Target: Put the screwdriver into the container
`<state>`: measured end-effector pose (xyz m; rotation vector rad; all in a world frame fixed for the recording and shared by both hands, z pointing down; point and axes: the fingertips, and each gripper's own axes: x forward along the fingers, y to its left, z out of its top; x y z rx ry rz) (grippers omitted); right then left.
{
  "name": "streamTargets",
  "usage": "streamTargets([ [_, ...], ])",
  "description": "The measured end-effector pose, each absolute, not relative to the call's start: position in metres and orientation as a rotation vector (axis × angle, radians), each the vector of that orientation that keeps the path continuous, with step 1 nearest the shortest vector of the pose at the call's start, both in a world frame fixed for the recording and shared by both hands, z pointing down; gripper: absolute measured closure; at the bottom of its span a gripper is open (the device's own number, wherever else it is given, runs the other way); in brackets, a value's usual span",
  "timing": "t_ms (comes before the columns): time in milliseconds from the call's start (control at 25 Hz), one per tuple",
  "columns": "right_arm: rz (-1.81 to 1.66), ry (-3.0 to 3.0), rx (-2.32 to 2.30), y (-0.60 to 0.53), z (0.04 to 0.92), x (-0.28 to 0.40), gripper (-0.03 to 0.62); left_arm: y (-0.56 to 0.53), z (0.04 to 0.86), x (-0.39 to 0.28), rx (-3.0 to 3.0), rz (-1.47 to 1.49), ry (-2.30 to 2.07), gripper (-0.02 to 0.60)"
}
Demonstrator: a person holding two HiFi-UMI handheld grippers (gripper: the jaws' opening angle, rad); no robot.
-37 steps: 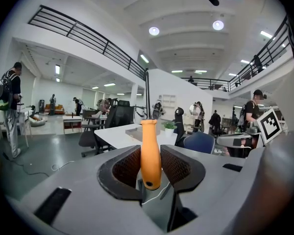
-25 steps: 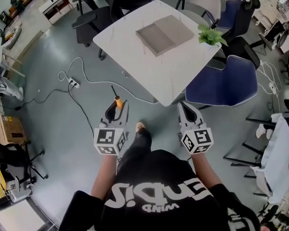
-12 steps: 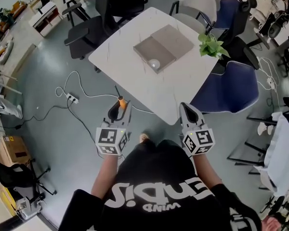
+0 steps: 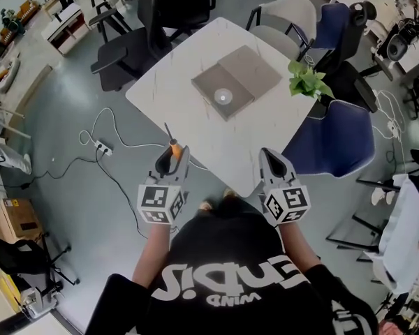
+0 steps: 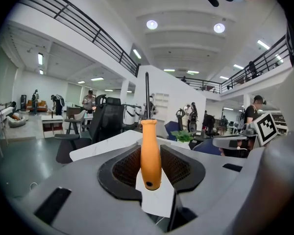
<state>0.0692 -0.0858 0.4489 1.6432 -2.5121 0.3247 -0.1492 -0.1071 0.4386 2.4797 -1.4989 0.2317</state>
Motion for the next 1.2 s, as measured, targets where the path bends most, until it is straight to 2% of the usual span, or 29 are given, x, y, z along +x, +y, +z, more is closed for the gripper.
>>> streamTargets([
  [640,0.359,-2.607,1.501,-0.155,0.445,0.082,0.582,-0.164,0.437,-0.13,2.398,0.212,-1.568,0.449],
  [1200,0.363,-2.584,1.584,-0.19,0.447,0.067,0.582,-0.212,0.442,-0.129,2.502,0.288,-1.439,0.449],
])
